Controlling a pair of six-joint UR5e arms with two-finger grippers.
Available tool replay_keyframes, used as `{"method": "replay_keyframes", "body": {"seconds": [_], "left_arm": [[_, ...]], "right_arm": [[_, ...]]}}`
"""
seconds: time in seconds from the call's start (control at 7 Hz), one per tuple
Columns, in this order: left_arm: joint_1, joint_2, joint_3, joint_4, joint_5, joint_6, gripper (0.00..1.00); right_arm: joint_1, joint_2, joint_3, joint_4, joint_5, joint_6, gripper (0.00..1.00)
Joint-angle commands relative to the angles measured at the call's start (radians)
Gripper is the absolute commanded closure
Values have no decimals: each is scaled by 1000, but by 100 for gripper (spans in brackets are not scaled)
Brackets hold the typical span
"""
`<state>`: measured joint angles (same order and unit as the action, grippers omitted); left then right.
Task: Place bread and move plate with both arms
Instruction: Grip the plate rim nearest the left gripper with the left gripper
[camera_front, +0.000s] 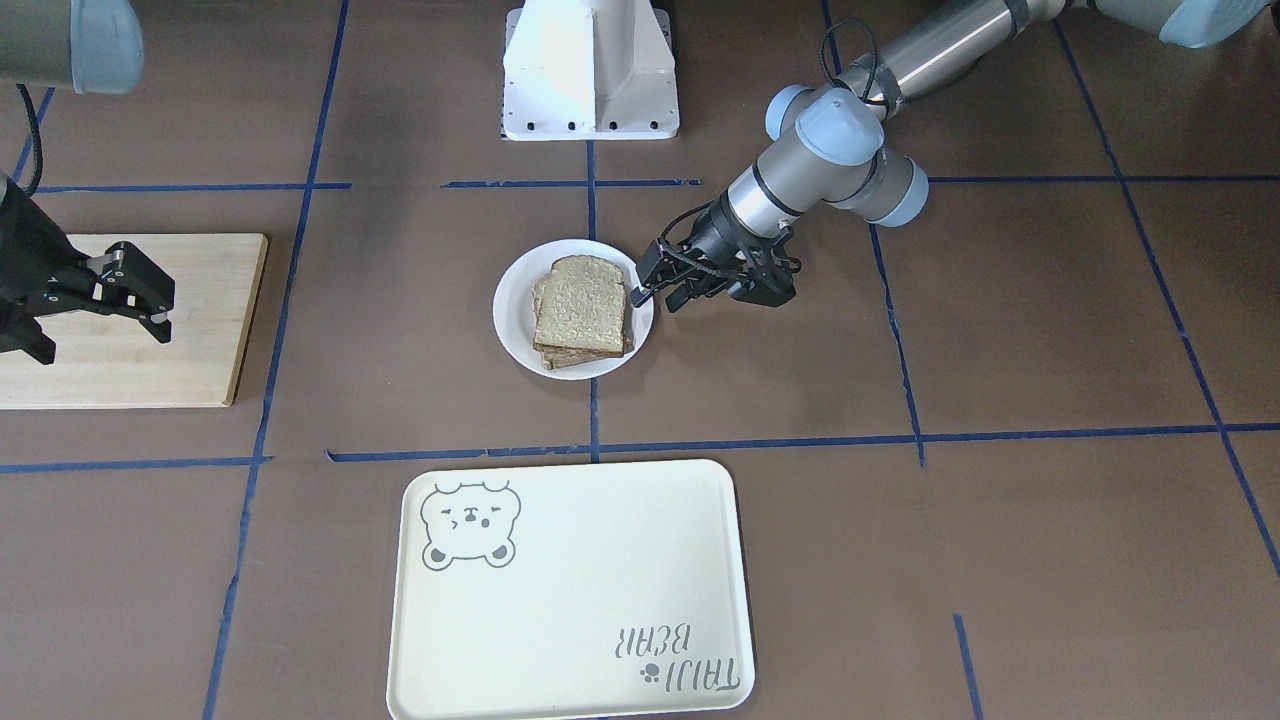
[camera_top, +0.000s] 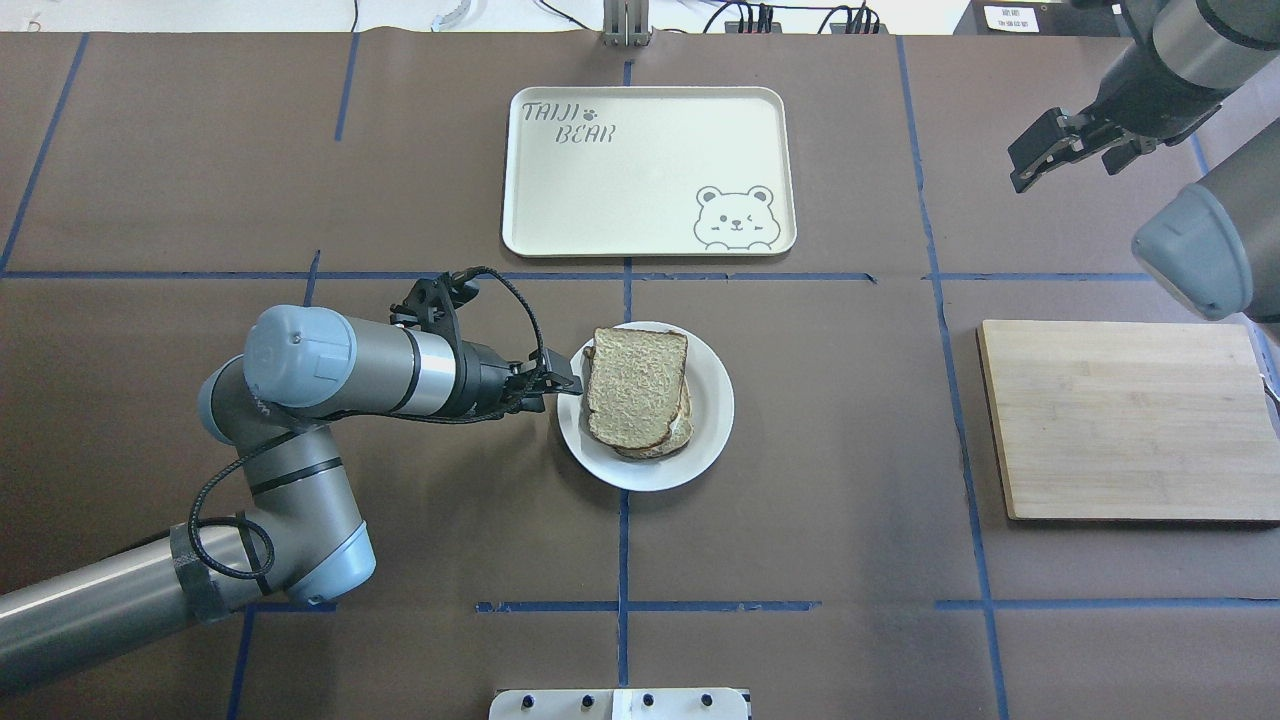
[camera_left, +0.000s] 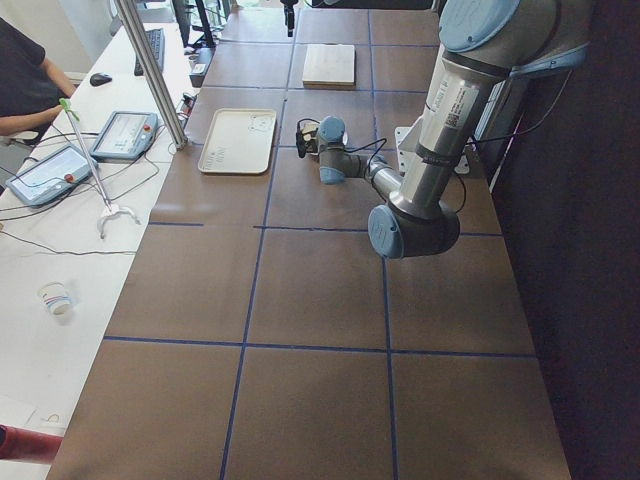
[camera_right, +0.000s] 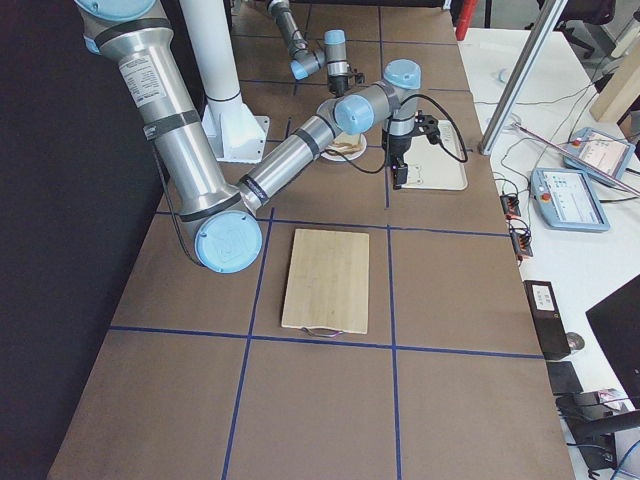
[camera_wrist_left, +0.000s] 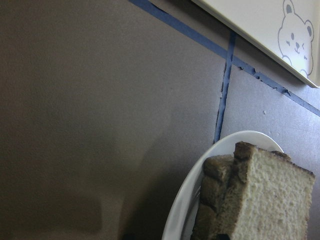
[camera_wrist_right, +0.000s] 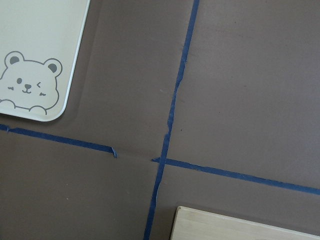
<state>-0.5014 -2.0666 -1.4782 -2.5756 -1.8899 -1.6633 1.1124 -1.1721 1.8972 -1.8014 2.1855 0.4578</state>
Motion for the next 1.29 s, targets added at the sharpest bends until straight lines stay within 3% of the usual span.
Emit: {"method": "replay_keyframes", "body": {"seconds": [0.0, 0.43, 1.14], "left_arm": [[15, -6, 9, 0, 0, 4, 49], [21, -33, 45, -3, 0, 4, 56], [20, -33, 35, -5, 0, -3, 86]], "right_arm": [[6, 0, -1, 0, 22, 2, 0], [12, 0, -1, 1, 36, 5, 0], [12, -1, -1, 2, 36, 5, 0]]}}
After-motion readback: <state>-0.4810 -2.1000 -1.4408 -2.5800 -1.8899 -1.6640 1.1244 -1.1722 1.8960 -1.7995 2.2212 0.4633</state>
